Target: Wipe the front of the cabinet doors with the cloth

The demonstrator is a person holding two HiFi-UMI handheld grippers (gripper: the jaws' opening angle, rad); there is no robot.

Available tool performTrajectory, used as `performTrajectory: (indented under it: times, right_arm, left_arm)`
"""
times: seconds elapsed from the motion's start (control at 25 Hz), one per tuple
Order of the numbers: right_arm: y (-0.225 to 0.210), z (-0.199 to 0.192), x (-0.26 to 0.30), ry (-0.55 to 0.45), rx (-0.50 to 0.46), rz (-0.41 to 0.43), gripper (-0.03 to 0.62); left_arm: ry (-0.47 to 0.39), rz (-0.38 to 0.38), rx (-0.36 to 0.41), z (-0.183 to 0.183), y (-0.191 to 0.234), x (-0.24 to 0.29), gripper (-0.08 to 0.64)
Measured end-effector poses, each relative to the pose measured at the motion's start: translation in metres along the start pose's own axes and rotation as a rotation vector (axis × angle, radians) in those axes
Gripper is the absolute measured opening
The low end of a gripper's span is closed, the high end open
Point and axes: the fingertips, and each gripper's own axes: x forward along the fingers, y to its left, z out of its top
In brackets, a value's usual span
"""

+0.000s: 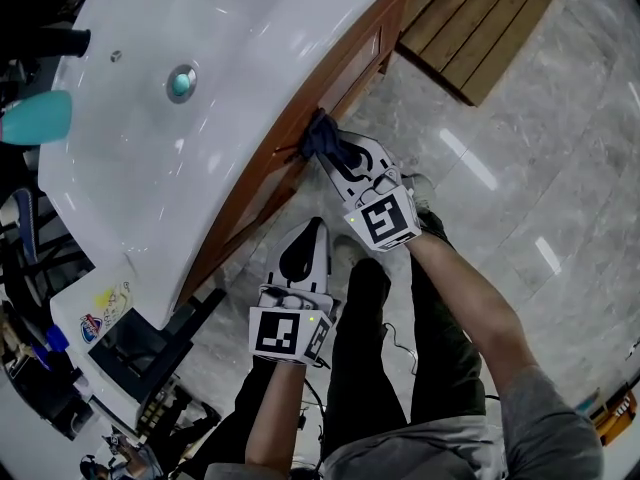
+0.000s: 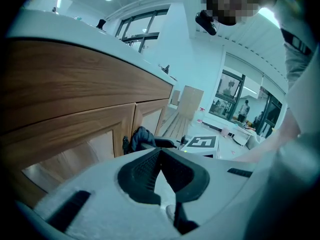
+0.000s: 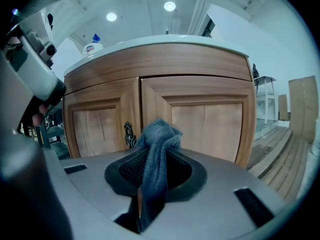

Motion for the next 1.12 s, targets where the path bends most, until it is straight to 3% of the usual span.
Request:
performTrajectory:
  times: [0.76,1.12]
  right_arm:
    - [-0.025,-0.003,0.01,0.003,0.123,-0.071,0.075]
    - [-0.042,-0.004,0.014,0.006,0.107,-0.066,0.075]
  left_arm:
    - [0.018,-0.004,-0.02,0.005,-0.004,0.025,0.008]
    - [0.024,-0.005,-0.028,0.012,-0.009,0.049,0.008]
